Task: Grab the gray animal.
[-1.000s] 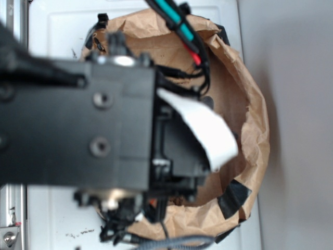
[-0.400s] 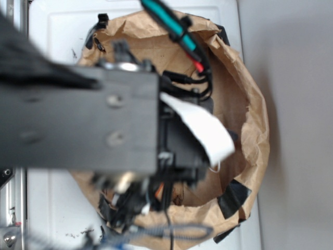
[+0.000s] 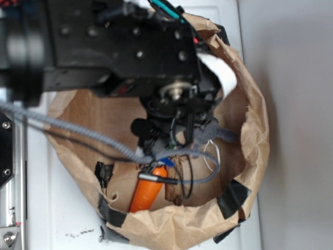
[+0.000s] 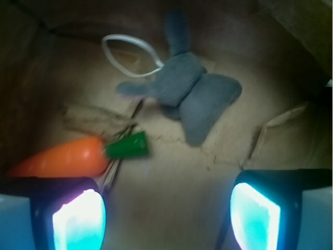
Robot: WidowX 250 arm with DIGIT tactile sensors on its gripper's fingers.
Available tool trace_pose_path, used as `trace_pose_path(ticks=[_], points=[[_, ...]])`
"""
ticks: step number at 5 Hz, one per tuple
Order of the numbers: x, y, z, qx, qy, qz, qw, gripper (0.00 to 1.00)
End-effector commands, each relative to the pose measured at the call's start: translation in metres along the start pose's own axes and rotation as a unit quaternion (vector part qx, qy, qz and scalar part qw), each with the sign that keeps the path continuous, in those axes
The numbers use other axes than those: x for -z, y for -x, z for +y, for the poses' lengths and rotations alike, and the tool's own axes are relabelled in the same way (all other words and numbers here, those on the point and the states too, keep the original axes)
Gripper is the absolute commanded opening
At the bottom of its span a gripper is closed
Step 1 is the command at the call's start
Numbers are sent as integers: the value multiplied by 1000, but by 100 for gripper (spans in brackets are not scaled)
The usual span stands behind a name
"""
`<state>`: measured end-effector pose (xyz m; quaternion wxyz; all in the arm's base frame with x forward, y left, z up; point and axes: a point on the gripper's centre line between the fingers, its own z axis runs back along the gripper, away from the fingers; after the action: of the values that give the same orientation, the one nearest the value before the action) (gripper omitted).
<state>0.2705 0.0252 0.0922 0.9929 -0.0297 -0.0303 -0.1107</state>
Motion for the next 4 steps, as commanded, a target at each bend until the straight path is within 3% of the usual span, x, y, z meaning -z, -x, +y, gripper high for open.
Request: trace_pose_path(ticks=[1, 3, 4], points=[[2, -39, -20, -19, 26, -44, 998, 100], [31, -73, -36, -48, 10, -25, 998, 100], [49, -78, -44, -50, -22, -18, 998, 100]])
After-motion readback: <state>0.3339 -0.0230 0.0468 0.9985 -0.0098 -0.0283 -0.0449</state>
